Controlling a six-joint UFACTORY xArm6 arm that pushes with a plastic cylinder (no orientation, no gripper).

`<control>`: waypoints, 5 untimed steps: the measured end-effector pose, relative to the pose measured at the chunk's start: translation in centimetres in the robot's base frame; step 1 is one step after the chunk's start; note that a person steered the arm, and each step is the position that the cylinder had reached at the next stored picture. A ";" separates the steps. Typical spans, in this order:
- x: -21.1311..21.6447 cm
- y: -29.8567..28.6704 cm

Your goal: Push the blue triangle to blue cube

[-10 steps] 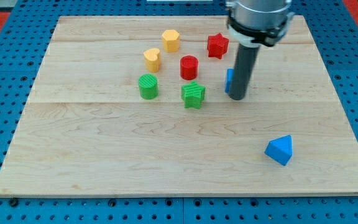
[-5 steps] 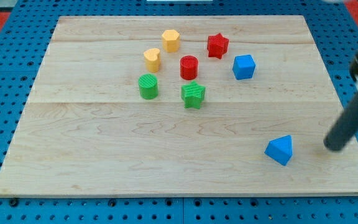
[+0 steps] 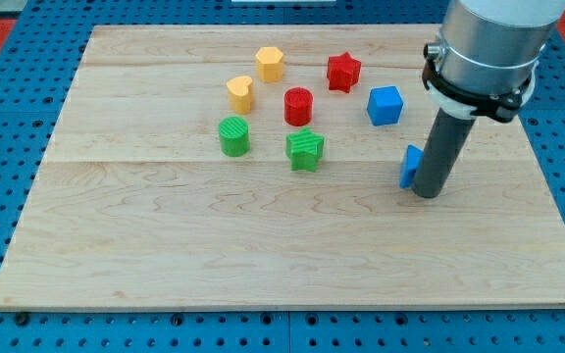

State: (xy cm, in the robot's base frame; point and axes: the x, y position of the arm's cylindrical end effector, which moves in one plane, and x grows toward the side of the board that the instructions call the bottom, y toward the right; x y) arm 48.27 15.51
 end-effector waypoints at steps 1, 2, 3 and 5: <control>-2.2 -1.3; -3.0 -0.5; -3.2 2.5; -5.4 -4.0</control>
